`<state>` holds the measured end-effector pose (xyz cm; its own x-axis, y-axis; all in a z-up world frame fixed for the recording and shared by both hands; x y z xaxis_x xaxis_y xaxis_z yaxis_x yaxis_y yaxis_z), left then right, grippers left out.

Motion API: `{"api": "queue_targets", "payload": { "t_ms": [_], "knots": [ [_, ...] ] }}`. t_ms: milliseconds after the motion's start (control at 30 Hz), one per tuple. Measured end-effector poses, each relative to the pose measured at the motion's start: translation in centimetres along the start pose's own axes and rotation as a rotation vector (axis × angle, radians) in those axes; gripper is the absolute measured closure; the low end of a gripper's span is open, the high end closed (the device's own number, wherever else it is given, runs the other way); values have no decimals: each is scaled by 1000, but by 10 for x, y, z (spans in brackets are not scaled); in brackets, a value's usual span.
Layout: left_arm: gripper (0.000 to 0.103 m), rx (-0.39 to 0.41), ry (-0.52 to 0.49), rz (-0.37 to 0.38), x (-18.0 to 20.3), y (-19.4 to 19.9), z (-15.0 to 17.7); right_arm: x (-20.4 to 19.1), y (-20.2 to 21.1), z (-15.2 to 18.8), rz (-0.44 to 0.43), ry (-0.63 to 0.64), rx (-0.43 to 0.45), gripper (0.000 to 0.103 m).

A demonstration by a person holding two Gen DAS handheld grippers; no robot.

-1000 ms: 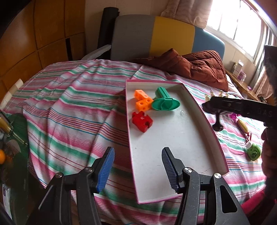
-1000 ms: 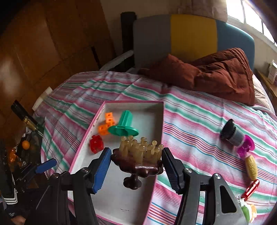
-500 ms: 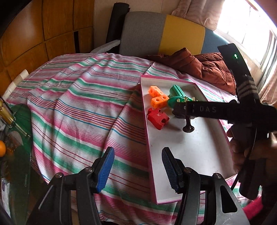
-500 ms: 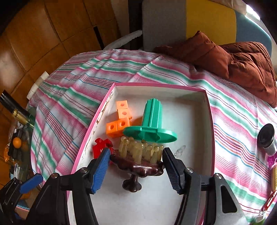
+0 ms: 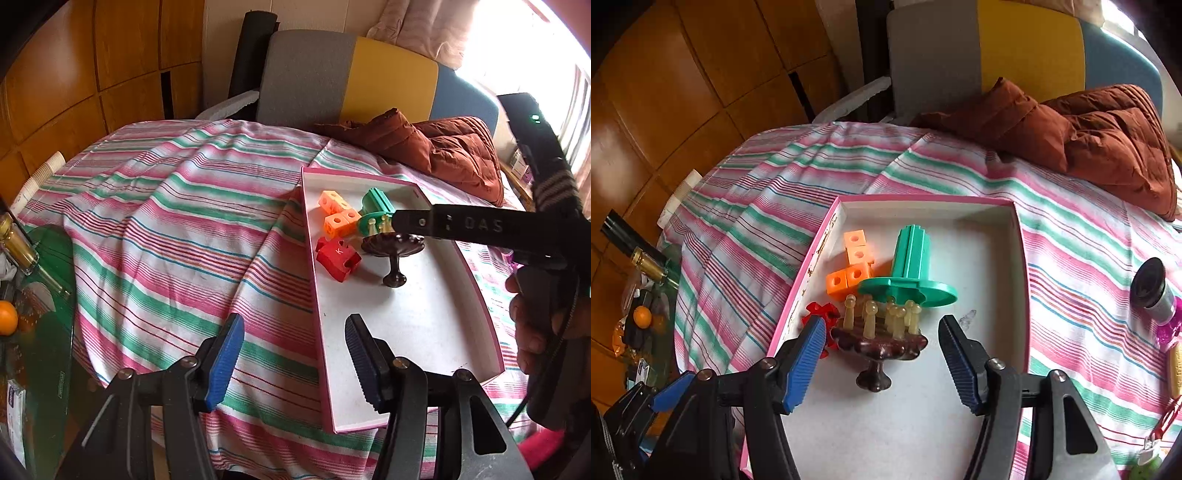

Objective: Organize rigid objects
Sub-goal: 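Lower the brown brush into the tray beside the green stand and open the right tool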

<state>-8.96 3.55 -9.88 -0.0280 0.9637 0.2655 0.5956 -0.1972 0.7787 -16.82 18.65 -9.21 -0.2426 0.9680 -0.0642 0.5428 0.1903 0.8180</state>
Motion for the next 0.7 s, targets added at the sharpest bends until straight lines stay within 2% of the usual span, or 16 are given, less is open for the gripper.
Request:
{"api": "queue_targets", "payload": {
  "t_ms": [333,700],
  "knots": [
    [45,26,-41,0,11,11,-1,9,44,10,40,8,81,38],
    [45,37,-102,10,35,18,2,67,89,35,134,-72,129,38]
  ]
}}
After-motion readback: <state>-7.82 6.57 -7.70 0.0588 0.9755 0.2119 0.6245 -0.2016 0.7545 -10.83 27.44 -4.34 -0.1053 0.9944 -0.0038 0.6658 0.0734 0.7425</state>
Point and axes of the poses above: each gripper's, at about its wrist camera, not at the fingertips, and y roughly against the way its jaws point, x to its right, z to its underside, the point moved 10 cm from there along -y, roughly the way its jaws point, and after that the axes turned 15 degrees about y, right-handed, at the moved point
